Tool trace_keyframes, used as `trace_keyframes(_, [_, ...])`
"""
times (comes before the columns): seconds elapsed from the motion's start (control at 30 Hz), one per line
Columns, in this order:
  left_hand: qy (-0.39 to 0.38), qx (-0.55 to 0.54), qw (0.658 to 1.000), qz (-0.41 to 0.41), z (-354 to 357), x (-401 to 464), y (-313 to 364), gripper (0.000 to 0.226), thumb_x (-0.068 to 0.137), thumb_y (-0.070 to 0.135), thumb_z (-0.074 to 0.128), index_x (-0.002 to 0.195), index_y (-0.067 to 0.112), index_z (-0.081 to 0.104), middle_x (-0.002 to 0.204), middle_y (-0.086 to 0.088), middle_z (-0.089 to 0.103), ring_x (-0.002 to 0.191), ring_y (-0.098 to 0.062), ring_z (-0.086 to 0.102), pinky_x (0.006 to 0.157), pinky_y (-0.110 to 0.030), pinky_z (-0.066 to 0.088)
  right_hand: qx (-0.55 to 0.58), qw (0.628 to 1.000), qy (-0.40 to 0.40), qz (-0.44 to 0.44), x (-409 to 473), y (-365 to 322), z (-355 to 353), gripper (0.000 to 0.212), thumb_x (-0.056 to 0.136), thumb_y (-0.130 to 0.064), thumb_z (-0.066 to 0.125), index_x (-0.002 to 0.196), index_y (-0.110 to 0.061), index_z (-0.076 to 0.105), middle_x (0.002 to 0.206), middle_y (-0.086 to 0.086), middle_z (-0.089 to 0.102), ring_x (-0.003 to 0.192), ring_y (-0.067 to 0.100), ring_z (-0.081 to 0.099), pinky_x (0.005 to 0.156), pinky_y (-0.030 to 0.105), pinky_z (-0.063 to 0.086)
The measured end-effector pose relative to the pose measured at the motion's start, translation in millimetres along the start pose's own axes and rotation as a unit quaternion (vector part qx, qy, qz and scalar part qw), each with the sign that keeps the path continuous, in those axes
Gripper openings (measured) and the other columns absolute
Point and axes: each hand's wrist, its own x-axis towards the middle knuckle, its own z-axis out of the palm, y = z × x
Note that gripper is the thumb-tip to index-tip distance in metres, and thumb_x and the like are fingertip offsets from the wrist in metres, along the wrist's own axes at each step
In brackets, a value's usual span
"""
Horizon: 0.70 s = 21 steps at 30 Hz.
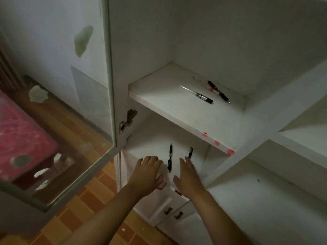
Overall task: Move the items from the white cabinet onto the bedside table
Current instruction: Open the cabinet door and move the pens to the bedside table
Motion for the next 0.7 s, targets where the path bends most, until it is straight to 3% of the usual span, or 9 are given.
trace_keyframes(0.17, [-0.018, 0.003, 1.0, 0.022, 16, 22, -8, 0.06, 0.086, 0.056, 0.037, 0.133, 0.022, 0.054, 0.132, 0.0, 0.055, 0.124, -0.025, 0.05, 0.109, -0.047, 0.038, 0.004, 0.998, 0.021, 0.064, 18, -2, 5, 0.07, 0.101, -0.032, 0.056, 0.158, -0.013, 0.021, 0.171, 0.015, 0.002, 0.157, 0.032, 0.011, 0.126, 0.044, 0.025])
trace_keyframes(0.3, [-0.01, 0.014, 1.0, 0.025, 25, 29, -21, 0.055, 0.09, 0.056, 0.046, 0.13, 0.02, 0.056, 0.132, -0.003, 0.057, 0.122, -0.026, 0.052, 0.105, -0.048, 0.041, 0.04, 0.993, 0.039, 0.102, 33, -3, 8, 0.072, 0.099, -0.058, 0.053, 0.154, -0.016, 0.031, 0.167, 0.017, 0.018, 0.152, 0.034, 0.024, 0.12, 0.049, 0.034])
trace_keyframes(0.4, [0.003, 0.013, 1.0, 0.028, 28, 28, -32, 0.052, 0.091, 0.054, 0.05, 0.13, 0.021, 0.055, 0.134, -0.003, 0.055, 0.122, -0.026, 0.051, 0.106, -0.048, 0.041, 0.021, 0.995, 0.054, 0.087, 39, -5, 11, 0.083, 0.094, -0.067, 0.056, 0.155, -0.018, 0.032, 0.168, 0.015, 0.017, 0.154, 0.033, 0.021, 0.121, 0.048, 0.031])
trace_keyframes(0.5, [0.009, 0.008, 1.0, 0.021, 28, 27, -38, 0.052, 0.092, 0.055, 0.051, 0.131, 0.021, 0.055, 0.135, -0.003, 0.055, 0.125, -0.026, 0.051, 0.108, -0.048, 0.04, 0.039, 0.997, 0.053, 0.044, 42, -15, 18, 0.072, 0.098, -0.052, 0.062, 0.156, -0.018, 0.035, 0.17, 0.008, 0.015, 0.156, 0.029, 0.017, 0.123, 0.042, 0.027])
trace_keyframes(0.57, [0.014, 0.007, 1.0, 0.011, 26, 25, -42, 0.053, 0.092, 0.055, 0.05, 0.131, 0.021, 0.055, 0.135, -0.004, 0.055, 0.124, -0.026, 0.051, 0.107, -0.048, 0.041, 0.062, 0.996, 0.071, 0.003, 45, -21, 23, 0.056, 0.1, -0.033, 0.064, 0.149, -0.015, 0.046, 0.165, 0.007, 0.028, 0.151, 0.026, 0.027, 0.121, 0.036, 0.031])
trace_keyframes(0.7, [0.031, 0.009, 0.999, 0.001, 21, 17, -55, 0.051, 0.091, 0.054, 0.052, 0.129, 0.021, 0.056, 0.131, -0.004, 0.057, 0.12, -0.027, 0.053, 0.103, -0.048, 0.044, 0.074, 0.991, 0.092, -0.069, 47, -29, 29, 0.045, 0.097, -0.007, 0.062, 0.142, -0.01, 0.054, 0.147, 0.001, 0.045, 0.134, 0.018, 0.048, 0.108, 0.017, 0.036])
